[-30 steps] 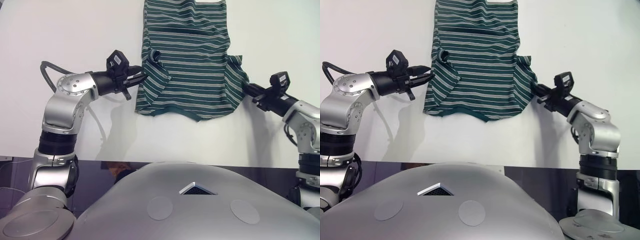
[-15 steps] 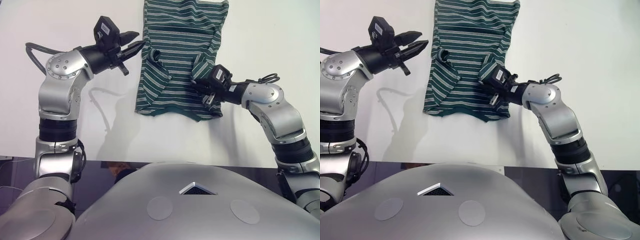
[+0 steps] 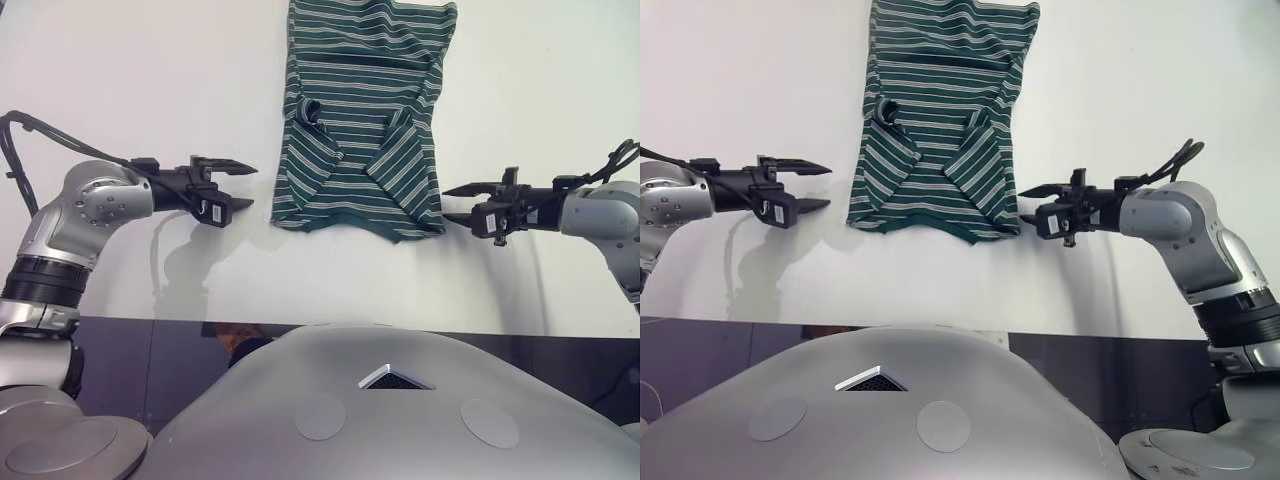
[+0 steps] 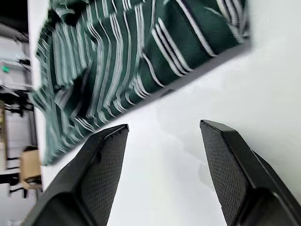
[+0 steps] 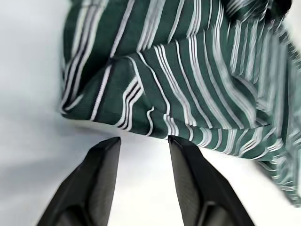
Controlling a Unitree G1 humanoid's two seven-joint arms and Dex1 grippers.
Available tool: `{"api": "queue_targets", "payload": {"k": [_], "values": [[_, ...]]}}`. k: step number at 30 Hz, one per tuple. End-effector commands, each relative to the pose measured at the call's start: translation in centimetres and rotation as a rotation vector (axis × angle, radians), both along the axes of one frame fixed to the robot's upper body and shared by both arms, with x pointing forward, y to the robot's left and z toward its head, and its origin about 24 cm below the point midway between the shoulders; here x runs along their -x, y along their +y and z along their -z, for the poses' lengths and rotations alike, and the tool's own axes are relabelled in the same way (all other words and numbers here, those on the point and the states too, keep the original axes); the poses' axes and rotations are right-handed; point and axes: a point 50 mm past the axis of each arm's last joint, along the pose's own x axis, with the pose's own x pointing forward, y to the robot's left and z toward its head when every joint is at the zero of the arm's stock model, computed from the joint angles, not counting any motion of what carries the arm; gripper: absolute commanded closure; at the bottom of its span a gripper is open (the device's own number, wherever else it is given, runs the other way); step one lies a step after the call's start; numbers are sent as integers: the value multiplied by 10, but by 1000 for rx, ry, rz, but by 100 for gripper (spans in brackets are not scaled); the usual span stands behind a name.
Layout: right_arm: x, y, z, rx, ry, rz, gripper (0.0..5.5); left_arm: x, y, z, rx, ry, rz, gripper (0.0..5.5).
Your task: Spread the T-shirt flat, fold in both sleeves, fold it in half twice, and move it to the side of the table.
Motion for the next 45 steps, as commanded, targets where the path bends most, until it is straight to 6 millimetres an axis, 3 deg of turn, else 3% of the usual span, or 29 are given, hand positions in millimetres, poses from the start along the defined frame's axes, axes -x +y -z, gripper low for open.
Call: {"api": "queue_targets", "payload": {"k": [1,4,8,12,14,17,19,21,24,26,30,33,37,41,43,45], "values": [[12,8,24,-34,3,-73,361,10,-10,28,-81,52,93,270],[13,18,27,-66,-4,-127,361,10,-24,33,-52,53,160,270],[6,21,33,-58,-7,-99,448,7,-29,36,-116,36,273,356],[-7,21,27,-90,105,15,516,4,-24,42,-185,144,245,422],[-9,21,19,-156,296,133,550,11,-16,45,-182,430,64,462],[9,12,1,-191,642,190,550,35,-10,20,-32,973,-104,520],[28,6,-15,-217,849,177,550,40,-9,-4,94,1157,-155,547],[30,8,-34,-352,973,193,550,39,-16,-34,283,1257,-160,547],[8,12,-49,-570,993,273,550,19,-27,-64,488,1225,-175,547],[-24,14,-50,-709,936,406,550,-14,-29,-73,614,1125,-285,547],[-83,12,-48,-924,879,657,550,-85,-36,-72,805,927,-538,547],[-117,10,-36,-979,836,823,550,-122,-41,-56,853,820,-704,547],[-144,5,-17,-1016,778,1016,550,-149,-46,-44,912,744,-839,547],[-161,23,-4,-1015,748,1075,550,-162,-50,-29,870,653,-1017,547],[-168,26,-2,-1043,704,1136,491,-164,-52,-24,872,628,-1072,495],[-174,24,-4,-1108,648,1219,469,-163,-48,-13,833,576,-1153,458]]}}
